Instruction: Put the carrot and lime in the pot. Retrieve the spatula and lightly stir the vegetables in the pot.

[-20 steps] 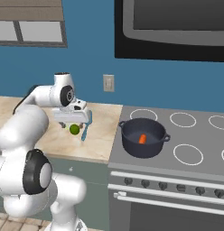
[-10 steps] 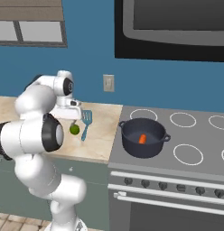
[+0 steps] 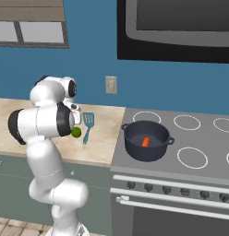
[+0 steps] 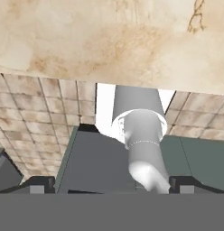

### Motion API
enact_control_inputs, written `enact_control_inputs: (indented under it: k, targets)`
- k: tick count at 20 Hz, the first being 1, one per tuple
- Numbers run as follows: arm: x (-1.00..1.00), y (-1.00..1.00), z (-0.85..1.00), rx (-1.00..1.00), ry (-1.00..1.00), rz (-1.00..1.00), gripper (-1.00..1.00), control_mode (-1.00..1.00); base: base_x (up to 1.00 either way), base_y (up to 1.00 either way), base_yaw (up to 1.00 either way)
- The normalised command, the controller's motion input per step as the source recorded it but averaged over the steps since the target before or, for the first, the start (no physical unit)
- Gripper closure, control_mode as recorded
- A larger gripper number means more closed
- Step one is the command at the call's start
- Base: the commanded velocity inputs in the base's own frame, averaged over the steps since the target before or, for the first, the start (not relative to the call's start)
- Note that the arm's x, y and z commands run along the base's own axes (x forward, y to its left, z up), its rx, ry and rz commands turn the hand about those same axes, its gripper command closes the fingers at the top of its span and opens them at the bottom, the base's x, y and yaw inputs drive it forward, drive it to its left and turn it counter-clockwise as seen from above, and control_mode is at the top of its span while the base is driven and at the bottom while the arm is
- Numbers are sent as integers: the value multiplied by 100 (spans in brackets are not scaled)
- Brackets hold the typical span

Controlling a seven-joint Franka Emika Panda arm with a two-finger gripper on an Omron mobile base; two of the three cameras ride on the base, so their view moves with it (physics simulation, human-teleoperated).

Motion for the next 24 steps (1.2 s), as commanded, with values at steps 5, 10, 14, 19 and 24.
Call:
enact_control_inputs:
  k: [5,10,14,19,24]
  targets:
    - [9,11,-16,0,16,0,-100,-100,0,0,0]
    - [15,-8,-10,-2,0,3,-100,-100,0,0,0]
    - [-1,-22,-1,-9,-8,0,-100,-100,0,0,0]
    - [-1,-14,-11,-3,-10,1,-100,-100,0,0,0]
    - [0,-2,-24,0,-14,6,-100,-100,0,0,0]
